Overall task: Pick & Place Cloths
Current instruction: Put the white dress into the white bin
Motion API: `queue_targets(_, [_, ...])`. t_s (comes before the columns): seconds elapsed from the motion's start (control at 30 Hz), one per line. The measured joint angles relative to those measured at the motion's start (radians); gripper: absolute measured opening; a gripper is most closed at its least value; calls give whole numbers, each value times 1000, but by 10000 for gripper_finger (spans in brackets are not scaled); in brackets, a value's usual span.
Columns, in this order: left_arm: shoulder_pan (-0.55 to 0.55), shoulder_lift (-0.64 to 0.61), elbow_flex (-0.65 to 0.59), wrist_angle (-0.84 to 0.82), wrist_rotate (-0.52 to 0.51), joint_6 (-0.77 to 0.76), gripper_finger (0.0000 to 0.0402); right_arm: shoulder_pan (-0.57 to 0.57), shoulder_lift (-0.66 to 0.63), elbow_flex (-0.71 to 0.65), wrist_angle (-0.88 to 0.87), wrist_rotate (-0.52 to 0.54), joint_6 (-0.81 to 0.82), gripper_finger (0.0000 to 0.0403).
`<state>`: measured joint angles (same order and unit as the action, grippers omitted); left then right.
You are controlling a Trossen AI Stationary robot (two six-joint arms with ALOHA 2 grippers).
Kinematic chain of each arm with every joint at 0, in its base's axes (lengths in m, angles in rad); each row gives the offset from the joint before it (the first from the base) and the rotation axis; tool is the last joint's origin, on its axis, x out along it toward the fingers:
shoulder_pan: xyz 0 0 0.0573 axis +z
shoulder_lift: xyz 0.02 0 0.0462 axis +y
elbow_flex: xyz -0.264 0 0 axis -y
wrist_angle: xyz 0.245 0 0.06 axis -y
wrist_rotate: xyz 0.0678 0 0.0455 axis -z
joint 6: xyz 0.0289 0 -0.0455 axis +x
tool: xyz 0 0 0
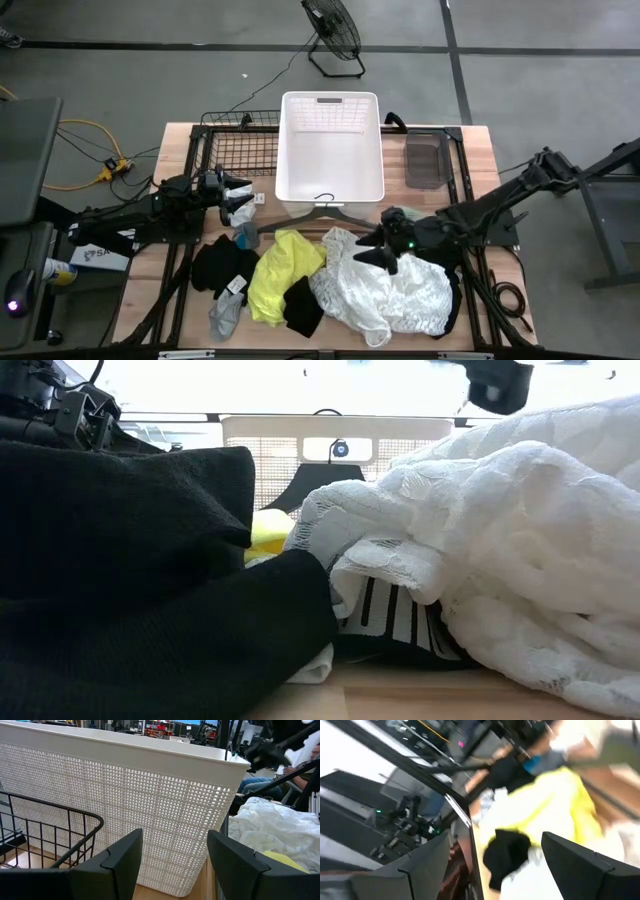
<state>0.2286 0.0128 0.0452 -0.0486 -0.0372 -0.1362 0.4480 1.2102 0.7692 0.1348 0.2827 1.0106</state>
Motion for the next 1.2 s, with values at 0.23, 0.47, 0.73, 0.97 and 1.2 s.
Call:
queue_targets(0.23, [0,0,0,0,0,0,218,46,46,91,-287,1,182,307])
queue_targets(0.47, [0,0,0,0,0,0,218,65,205,375,-687,-27,200,307])
queue_targets(0.73, [0,0,0,0,0,0,218,53,426,609,-1022,-213,408,307])
queue_targets(0.97, [0,0,0,0,0,0,218,65,553,669,-1096,-397,458,307])
queue_targets(1.2, [0,0,0,0,0,0,218,59,567,671,-1100,-258,452,307])
